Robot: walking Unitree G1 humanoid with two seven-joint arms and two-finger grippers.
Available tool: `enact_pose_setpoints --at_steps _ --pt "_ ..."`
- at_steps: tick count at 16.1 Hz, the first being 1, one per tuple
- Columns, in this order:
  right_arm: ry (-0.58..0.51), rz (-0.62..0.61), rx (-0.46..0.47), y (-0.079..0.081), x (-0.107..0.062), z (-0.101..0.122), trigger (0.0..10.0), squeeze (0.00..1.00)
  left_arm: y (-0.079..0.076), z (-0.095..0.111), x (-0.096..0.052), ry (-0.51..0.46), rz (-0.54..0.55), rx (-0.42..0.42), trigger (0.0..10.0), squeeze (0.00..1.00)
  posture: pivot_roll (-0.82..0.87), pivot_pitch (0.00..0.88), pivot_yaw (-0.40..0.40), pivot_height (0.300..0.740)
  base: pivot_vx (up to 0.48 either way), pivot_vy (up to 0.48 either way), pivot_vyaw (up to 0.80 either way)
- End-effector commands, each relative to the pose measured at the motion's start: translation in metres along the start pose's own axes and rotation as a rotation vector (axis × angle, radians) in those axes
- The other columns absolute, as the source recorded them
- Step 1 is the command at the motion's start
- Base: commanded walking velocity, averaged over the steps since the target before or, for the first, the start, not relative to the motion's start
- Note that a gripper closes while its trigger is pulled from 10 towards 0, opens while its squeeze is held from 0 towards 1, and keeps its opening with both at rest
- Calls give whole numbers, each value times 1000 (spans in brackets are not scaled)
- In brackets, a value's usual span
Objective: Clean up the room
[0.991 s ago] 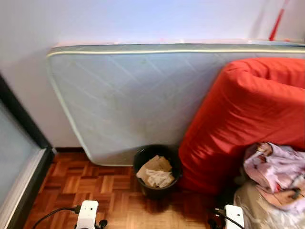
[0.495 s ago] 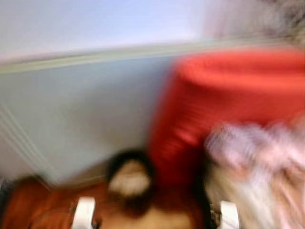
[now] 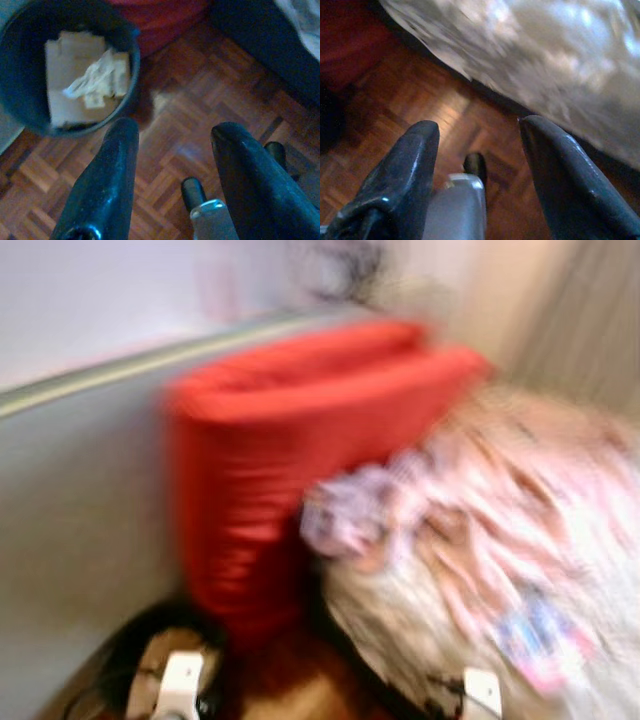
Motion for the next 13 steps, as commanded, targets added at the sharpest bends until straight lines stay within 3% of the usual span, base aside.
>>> enact_pose_setpoints --at_steps 1,8,13 --pt "-4 -10 -6 -3 0 3 10000 0 0 -5 -1 18 0 -20 10000 0 -36 0 -12 740 0 0 -800" --pt "-27 -31 17 -7 2 13 10000 0 -5 -3 1 26 -12 -16 10000 0 -69 0 2 740 0 0 -800" --pt "-10 -28 29 -5 0 4 10000 0 0 -12 -2 44 4 -25 10000 0 -31 0 -1 740 0 0 -798"
Point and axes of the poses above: a point about 5 cm out from each wrist's last joint towards the gripper, its own x axis pointing out of the wrist towards the gripper, its own z axis along the axis of the wrist's last joint, y = z × x, the point moved 2 cm from there along x, pointing out of the wrist towards the gripper, and after that the axes turned 13 degrees about -x, right-handed, at the moved point
